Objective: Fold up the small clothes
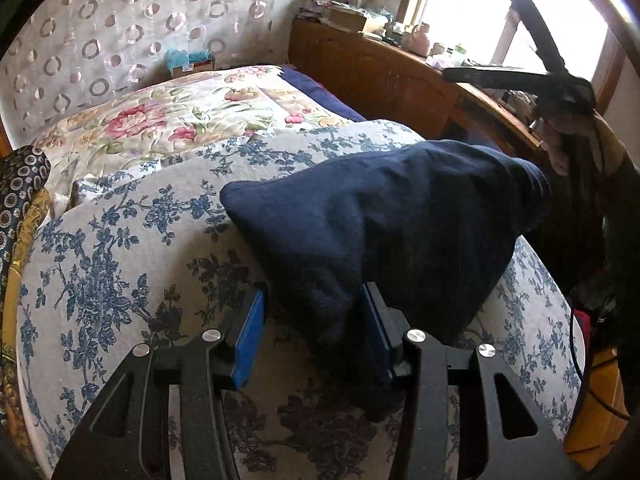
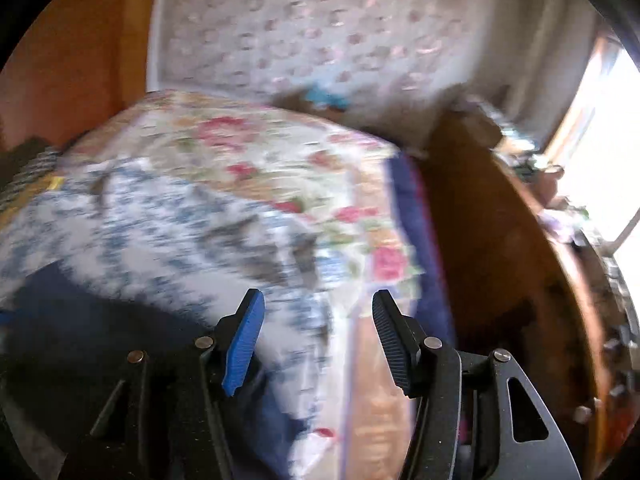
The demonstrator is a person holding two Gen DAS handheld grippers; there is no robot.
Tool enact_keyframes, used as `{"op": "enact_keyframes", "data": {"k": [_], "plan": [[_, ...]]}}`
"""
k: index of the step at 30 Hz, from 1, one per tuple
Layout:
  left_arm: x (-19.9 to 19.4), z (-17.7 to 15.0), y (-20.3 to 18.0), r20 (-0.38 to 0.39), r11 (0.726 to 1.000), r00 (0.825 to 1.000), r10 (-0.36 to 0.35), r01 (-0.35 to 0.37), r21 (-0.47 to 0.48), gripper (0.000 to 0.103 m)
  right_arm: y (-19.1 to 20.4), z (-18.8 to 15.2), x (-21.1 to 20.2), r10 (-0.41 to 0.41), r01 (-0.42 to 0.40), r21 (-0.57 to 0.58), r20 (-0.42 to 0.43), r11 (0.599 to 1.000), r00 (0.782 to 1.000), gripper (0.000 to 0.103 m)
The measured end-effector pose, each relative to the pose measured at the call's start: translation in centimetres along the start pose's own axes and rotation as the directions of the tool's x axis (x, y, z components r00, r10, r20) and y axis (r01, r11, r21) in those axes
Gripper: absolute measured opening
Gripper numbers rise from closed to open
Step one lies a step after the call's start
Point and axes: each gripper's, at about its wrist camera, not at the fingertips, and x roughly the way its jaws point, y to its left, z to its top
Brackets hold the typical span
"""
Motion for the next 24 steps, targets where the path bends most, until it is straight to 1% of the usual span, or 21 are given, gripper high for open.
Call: {"op": "enact_keyframes", "data": {"k": [2, 4, 7, 10, 15, 18, 19, 20, 21, 22, 23, 24], "plan": [[-0.5, 0.0, 0.0, 0.016, 1.000, 1.000, -0.001, 0.001, -0.009, 0.048, -0.4, -0.8, -1.2, 0.052, -0.053, 0.038, 0.015, 0.998, 0.999, 0.058], [-1.0, -0.1, 0.0, 0.028, 1.000, 1.000, -0.004, 0.004, -0.009, 0.048, -0.1, -2.2, -2.9, 0.088, -0.089, 0.040, 0.032, 0.995, 0.996, 0.058], [-1.3, -0.7, -0.3, 0.029, 1.000, 0.999, -0.019, 0.019, -0.007, 0.048, 0.2, -5.5, -5.3, 0.175, -0.177, 0.065, 0.033, 0.982, 0.984, 0.058], [-1.3, -1.3, -1.0, 0.025, 0.999, 0.999, -0.031, 0.031, 0.007, 0.048, 0.8, -9.1, -7.6, 0.237, -0.239, 0.082, 0.032, 0.968, 0.971, 0.058], [-0.6, -1.7, -1.6, 0.006, 0.999, 1.000, -0.024, 0.024, 0.025, 0.048, 1.0, -14.3, -9.8, 0.275, -0.274, 0.118, 0.007, 0.955, 0.961, 0.058], [-0.4, -1.4, -1.6, 0.004, 0.999, 1.000, -0.015, 0.015, 0.033, 0.048, 1.3, -16.3, -9.6, 0.304, -0.300, 0.121, -0.018, 0.946, 0.952, 0.058], [-0.4, -1.4, -1.6, 0.003, 0.999, 1.000, -0.011, 0.011, 0.036, 0.048, 0.9, -16.2, -9.1, 0.301, -0.296, 0.123, -0.024, 0.947, 0.953, 0.058], [-0.3, -1.3, -1.5, 0.000, 0.999, 1.000, -0.007, 0.007, 0.036, 0.048, 0.8, -16.4, -8.9, 0.300, -0.295, 0.124, -0.026, 0.948, 0.954, 0.050], [-0.1, -1.4, -1.5, -0.005, 0.999, 1.000, -0.002, 0.002, 0.036, 0.048, 0.5, -16.2, -8.8, 0.313, -0.308, 0.122, -0.023, 0.943, 0.949, 0.036], [-0.1, -1.5, -1.4, -0.009, 0.999, 1.000, 0.004, -0.003, 0.039, 0.048, 0.6, -16.1, -8.6, 0.331, -0.328, 0.114, -0.016, 0.938, 0.943, 0.028], [0.1, -1.5, -1.3, -0.014, 0.999, 1.000, 0.013, -0.012, 0.041, 0.048, 0.6, -16.1, -8.6, 0.338, -0.336, 0.093, -0.012, 0.937, 0.941, 0.011], [0.3, -1.6, -1.3, -0.020, 0.999, 1.000, 0.021, -0.020, 0.042, 0.048, 0.5, -15.9, -8.6, 0.330, -0.328, 0.068, -0.013, 0.942, 0.944, 0.010]]}}
